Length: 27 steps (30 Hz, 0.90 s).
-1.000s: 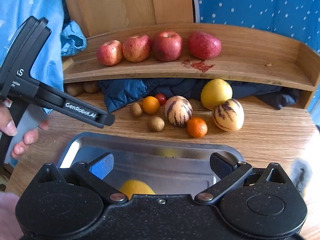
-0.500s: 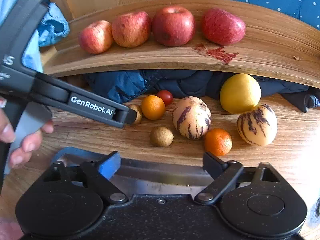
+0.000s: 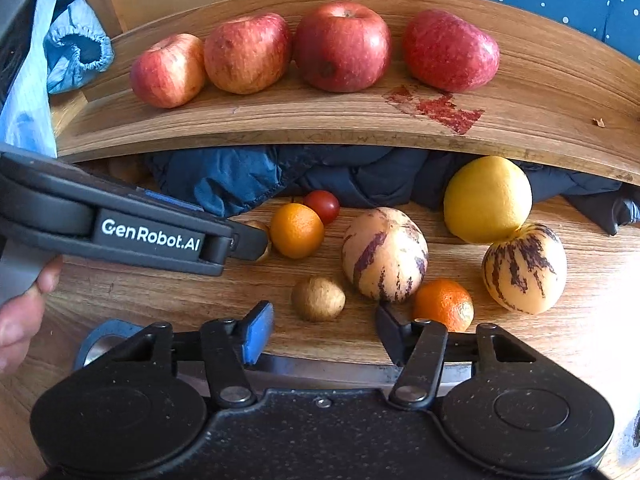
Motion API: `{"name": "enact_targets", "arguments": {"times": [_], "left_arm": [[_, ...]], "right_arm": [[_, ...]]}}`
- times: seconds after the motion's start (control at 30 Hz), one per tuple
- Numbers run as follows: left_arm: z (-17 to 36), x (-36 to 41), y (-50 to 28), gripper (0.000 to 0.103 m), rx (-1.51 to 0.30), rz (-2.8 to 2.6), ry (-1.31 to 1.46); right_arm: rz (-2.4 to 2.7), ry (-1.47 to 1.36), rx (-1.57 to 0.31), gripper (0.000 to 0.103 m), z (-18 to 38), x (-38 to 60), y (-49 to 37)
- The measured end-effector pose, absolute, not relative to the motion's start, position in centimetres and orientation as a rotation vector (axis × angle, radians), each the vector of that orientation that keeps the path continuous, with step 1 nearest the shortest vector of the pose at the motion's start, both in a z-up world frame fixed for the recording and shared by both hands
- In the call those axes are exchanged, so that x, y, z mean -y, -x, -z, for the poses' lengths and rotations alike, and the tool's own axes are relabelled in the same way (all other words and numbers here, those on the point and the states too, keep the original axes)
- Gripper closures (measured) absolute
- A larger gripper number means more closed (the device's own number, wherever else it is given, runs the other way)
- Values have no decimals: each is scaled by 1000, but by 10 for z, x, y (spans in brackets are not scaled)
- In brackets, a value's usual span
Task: Organize fruits
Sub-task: 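Grasp a small brown kiwi with each gripper beneath the shelf, then carry both kiwis to the tray and open both grippers beside the pears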
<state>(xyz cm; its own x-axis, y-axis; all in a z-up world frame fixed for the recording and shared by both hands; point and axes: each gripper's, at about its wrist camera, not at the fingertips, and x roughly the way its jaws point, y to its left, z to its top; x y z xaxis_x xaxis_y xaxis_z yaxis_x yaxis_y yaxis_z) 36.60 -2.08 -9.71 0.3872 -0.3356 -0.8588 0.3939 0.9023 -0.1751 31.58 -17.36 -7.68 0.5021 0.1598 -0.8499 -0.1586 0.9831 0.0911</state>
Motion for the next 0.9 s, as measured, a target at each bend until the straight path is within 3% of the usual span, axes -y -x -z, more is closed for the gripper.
{"name": "enact_targets", "arguments": {"times": [0.1, 0.37, 0.9], "left_arm": [[98, 22, -366, 46, -1078, 476, -59], [104, 29, -367, 73, -1094, 507, -45], [95, 44, -348, 74, -1073, 539, -82]], "right_arm": [[-187, 7, -1025, 50, 78, 174, -316], [-173, -10, -1009, 72, 77, 174, -315], [-148, -40, -967, 73, 68, 190, -292]]}}
